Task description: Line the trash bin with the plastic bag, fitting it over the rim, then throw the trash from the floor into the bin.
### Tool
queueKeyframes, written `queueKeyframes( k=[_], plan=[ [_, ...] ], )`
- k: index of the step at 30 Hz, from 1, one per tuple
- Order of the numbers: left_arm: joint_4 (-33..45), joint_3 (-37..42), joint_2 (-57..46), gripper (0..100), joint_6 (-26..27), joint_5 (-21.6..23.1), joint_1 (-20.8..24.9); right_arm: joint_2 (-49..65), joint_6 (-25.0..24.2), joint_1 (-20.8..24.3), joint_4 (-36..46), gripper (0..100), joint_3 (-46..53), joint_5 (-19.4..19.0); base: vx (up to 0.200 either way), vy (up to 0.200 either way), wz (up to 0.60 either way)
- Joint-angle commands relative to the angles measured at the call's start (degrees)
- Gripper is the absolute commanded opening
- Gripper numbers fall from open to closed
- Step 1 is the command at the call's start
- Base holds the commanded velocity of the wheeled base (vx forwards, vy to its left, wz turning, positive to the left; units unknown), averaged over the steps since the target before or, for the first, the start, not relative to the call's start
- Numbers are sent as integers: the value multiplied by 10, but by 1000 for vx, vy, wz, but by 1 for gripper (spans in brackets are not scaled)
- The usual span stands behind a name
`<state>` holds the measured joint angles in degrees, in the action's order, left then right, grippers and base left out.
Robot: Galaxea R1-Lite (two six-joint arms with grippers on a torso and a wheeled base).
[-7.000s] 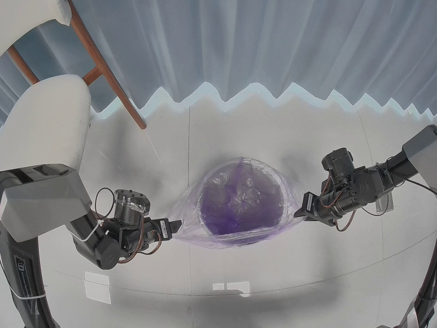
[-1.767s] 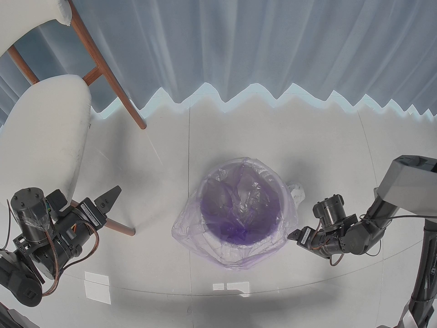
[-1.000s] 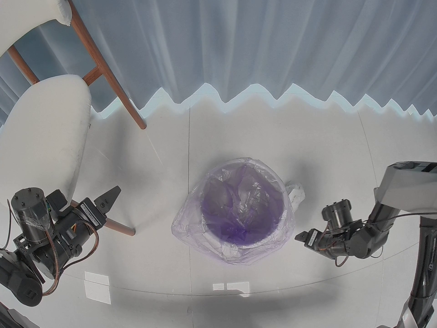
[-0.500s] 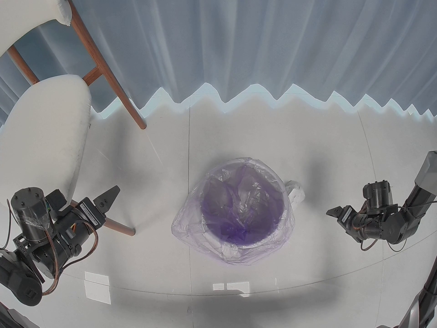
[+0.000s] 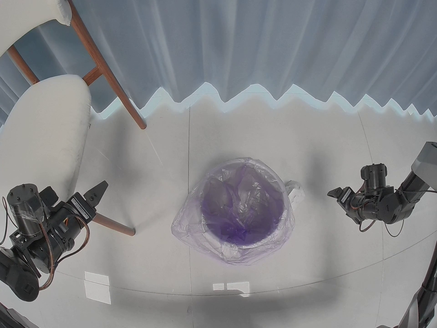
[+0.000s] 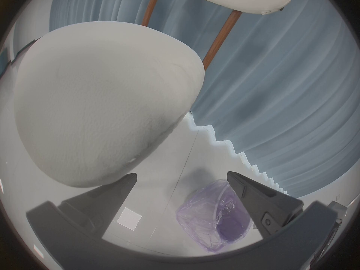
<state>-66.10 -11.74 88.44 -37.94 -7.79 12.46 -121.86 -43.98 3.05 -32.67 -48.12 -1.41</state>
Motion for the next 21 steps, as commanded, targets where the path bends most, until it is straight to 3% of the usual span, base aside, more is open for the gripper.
queueKeyframes(
  k=[1, 8, 15, 18, 21],
  plan=[
    [0, 0, 1, 100, -1, 0, -5, 36, 0, 21, 23, 100, -1, 0, 0, 0, 0],
    [-1, -1, 2, 100, 0, 1, 0, 138, 9, 92, 34, 100, 12, -16, 0, 0, 0],
    [0, 1, 2, 100, 1, 1, 1, 170, 36, 227, 105, 100, 0, -13, 0, 0, 0],
    [-1, 0, 2, 100, 1, 1, 0, 130, 44, 249, 116, 100, -6, -2, 0, 0, 0],
    [-1, 0, 0, 100, 2, 1, 0, 89, 86, 248, 110, 100, -22, 26, 0, 0, 0]
  ],
)
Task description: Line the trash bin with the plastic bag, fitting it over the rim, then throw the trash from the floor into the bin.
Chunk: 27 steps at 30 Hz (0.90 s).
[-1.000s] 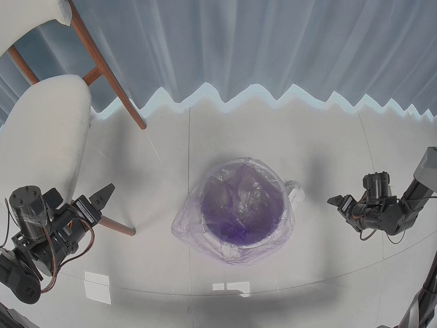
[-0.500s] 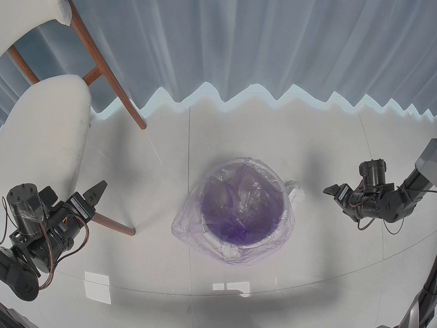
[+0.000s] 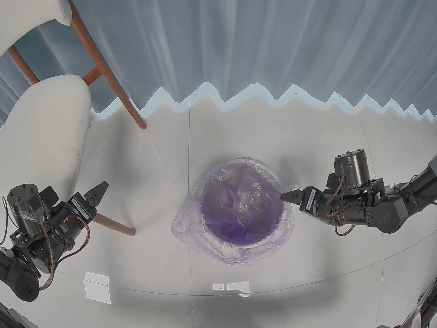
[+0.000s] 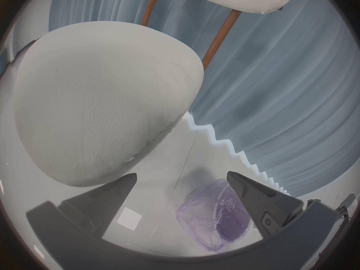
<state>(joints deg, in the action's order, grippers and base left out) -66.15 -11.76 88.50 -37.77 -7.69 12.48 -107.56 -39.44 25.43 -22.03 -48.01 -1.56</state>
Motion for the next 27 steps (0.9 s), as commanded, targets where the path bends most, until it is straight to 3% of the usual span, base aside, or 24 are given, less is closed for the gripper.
queueKeyframes(
  k=[1, 10, 19, 20, 27],
  plan=[
    [0, 1, -3, 100, 1, 0, -1, -65, 54, 23, 2, 100, -28, 29, 0, 0, 0],
    [-1, -2, 1, 100, 4, -1, -4, -159, 100, 27, -6, 100, -74, 44, 0, 0, 0],
    [-1, 1, 1, 100, 5, -2, -7, -238, 101, 38, -4, 100, -150, 58, 0, 0, 0],
    [-1, 1, 0, 100, 5, -2, -7, -247, 101, 38, -5, 0, -155, 65, 0, 0, 0],
    [-1, 3, -3, 100, 14, -1, -11, -259, 98, 39, -1, 0, -162, 70, 0, 0, 0]
  ],
)
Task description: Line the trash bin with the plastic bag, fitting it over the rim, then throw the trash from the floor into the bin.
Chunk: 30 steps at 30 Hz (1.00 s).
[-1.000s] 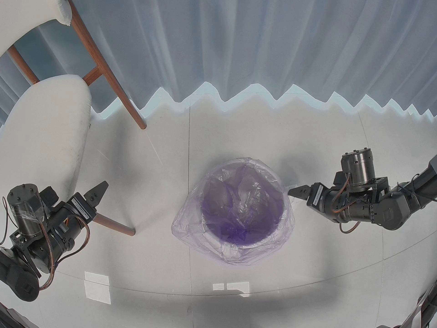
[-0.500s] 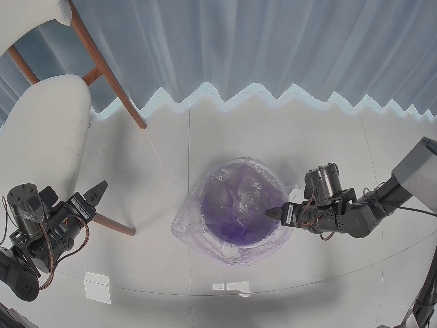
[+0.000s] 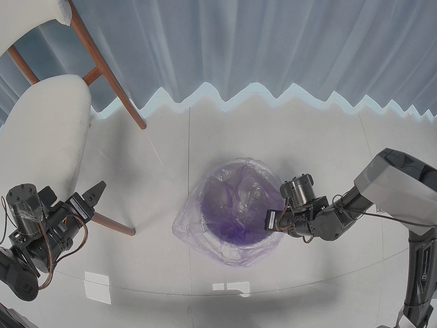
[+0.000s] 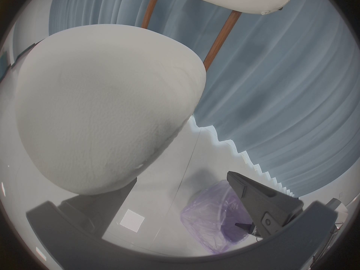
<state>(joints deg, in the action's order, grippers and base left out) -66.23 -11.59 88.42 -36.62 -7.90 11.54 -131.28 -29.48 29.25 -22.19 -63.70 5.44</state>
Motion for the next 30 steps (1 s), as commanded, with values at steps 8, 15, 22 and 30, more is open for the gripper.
queueKeyframes(
  k=[8, 15, 22, 30],
  plan=[
    [-14, 1, -8, 100, 2, 12, 30, 79, -110, -3, 63, 0, 1, -2, 0, 0, 0],
    [-42, 4, -12, 100, -6, 36, 69, 180, -342, 0, 229, 0, -24, -11, 0, 0, 0],
    [-58, 18, 0, 100, -75, 52, 184, 267, -457, -1, 291, 0, -19, -10, 0, 0, 0],
    [-104, -62, 101, 100, -132, 53, 237, 337, -496, 2, 311, 0, -3, -10, 0, 0, 0]
  ],
)
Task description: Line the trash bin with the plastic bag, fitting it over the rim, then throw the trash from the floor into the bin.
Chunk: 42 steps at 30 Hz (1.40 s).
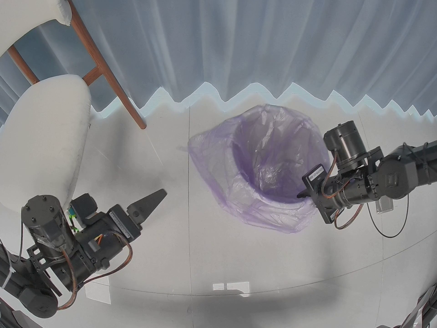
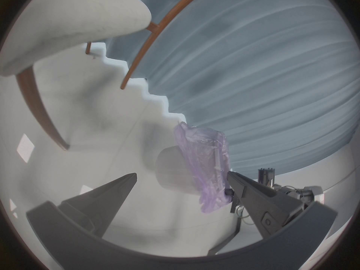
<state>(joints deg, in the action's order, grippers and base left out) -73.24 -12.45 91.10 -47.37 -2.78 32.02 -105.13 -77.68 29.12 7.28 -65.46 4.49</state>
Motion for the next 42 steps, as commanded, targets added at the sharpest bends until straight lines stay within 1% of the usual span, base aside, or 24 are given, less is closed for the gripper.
queueKeyframes(
  k=[1, 4, 5, 7, 8, 10, 13, 17, 21, 24, 28, 29, 37, 42],
  plan=[
    [-53, -64, 88, 100, -36, 1, 38, 84, -14, 3, 21, 0, 20, 0, 0, 0, 0],
    [-102, -79, 118, 100, -74, 6, 59, 98, -15, 2, 28, 0, 33, -1, 0, 0, 0],
    [-103, -79, 119, 100, -76, 7, 61, 99, -15, 2, 28, 0, 35, -1, 0, 0, 0],
    [-111, -77, 123, 100, -84, 34, 71, 105, -13, 2, 28, 0, 48, -1, 0, 0, 0],
    [-111, -71, 120, 100, -87, 63, 74, 106, -12, 2, 28, 0, 55, -1, 0, 0, 0],
    [-111, -62, 119, 100, -89, 94, 76, 106, -13, 3, 27, 0, 57, -1, 0, 0, 0],
    [-110, -62, 123, 100, -88, 114, 81, 105, -12, 8, 27, 0, 53, -1, 0, 0, 0],
    [-110, -67, 131, 100, -89, 117, 86, 104, -11, 13, 27, 0, 52, -1, 0, 0, 0],
    [-111, -64, 156, 100, -88, 116, 111, 103, -13, 37, 27, 0, 59, -1, 0, 0, 0],
    [-113, -70, 173, 100, -85, 116, 115, 103, -13, 44, 27, 0, 59, -1, 0, 0, 0],
    [-118, -82, 181, 100, -85, 115, 113, 103, -13, 45, 27, 0, 60, -1, 0, 0, 0],
    [-120, -96, 195, 100, -85, 115, 108, 104, -14, 45, 27, 0, 60, -1, 0, 0, 0],
    [-120, -108, 231, 100, -81, 108, 97, 112, -15, 45, 28, 0, 59, -1, 0, 0, 0],
    [-120, -124, 253, 100, -81, 106, 71, 132, -36, 45, 31, 0, 60, -1, 0, 0, 0]
  ],
)
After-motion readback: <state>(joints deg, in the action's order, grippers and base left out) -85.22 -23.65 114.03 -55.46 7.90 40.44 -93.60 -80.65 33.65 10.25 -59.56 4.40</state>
